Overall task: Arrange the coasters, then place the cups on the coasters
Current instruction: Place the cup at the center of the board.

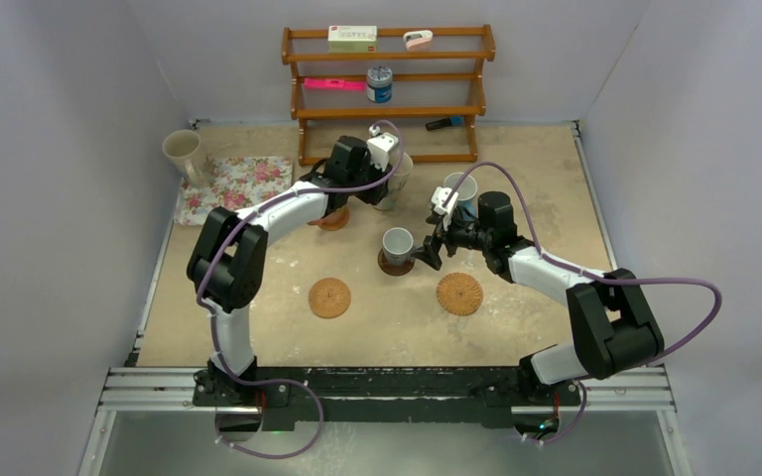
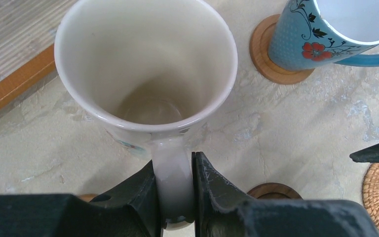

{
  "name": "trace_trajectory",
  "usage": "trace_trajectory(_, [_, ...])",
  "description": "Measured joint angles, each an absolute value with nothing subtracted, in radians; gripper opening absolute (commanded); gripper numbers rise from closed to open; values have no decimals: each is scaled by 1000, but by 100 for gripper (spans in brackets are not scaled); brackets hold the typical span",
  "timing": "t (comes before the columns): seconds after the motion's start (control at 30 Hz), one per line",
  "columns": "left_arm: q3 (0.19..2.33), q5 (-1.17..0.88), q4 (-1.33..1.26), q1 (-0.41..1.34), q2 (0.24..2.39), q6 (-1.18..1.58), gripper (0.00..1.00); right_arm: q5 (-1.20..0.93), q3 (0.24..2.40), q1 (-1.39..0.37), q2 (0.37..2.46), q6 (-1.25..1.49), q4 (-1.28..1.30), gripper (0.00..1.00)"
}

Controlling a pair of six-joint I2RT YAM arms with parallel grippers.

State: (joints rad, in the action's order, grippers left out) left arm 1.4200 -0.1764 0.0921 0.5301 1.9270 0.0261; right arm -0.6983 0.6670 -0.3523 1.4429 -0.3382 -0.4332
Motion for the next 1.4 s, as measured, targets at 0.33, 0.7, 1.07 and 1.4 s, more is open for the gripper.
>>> trace_trajectory(0.33, [1420,-152,90,530,1931,44,0,-698,667,-352,1443,-340,-433,99])
trace_trajectory(0.7, [1408,-207,14,487,1966,98,2,-698,667,-352,1443,-340,-433,99])
trace_trajectory(1.07, [1407,-266,5,477,1982,113,31,-698,667,-352,1444,-341,-432,99])
trace_trajectory(1.4, [1407,-316,20,479,1997,108,64,-698,667,-352,1444,-341,-432,99])
